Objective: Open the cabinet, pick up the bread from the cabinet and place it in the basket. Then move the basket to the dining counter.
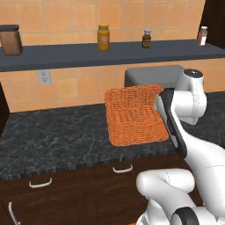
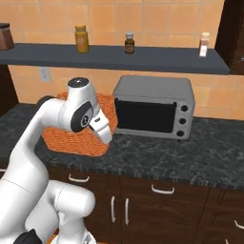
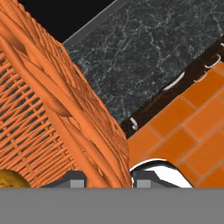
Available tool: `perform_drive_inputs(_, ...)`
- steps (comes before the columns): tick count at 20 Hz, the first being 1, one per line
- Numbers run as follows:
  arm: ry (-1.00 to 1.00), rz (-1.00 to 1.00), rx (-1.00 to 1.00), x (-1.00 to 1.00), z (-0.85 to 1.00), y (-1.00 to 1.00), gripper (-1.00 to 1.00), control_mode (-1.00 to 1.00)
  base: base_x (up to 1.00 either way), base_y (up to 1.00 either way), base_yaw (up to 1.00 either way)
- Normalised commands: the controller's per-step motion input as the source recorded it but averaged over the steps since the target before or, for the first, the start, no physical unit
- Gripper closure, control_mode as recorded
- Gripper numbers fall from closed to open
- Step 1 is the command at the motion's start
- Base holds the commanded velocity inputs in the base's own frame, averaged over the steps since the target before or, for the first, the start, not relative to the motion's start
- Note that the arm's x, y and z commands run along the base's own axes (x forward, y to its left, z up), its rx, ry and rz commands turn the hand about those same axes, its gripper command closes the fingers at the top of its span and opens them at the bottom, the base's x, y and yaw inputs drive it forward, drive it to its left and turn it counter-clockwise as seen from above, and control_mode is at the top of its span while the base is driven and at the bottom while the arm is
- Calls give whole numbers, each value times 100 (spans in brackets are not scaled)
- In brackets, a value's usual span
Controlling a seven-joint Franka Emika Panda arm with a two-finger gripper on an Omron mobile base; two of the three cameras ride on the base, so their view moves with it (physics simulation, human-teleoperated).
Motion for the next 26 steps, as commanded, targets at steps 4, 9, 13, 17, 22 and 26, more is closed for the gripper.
perform_drive_inputs(4, 0, 0, 0, 0, 0, 0, 100, 100, -98, -51, -29)
perform_drive_inputs(9, 0, 0, 0, 0, 0, 0, 100, 100, -41, -35, -65)
perform_drive_inputs(13, 0, 0, 0, 0, 0, 0, 100, 100, -15, -46, -72)
perform_drive_inputs(17, 0, 0, 0, 0, 0, 0, 100, 100, -1, -59, -74)
perform_drive_inputs(22, 0, 0, 0, 0, 0, 0, 100, 100, 0, -64, -72)
perform_drive_inputs(26, 0, 0, 0, 0, 0, 0, 100, 100, -4, -52, -77)
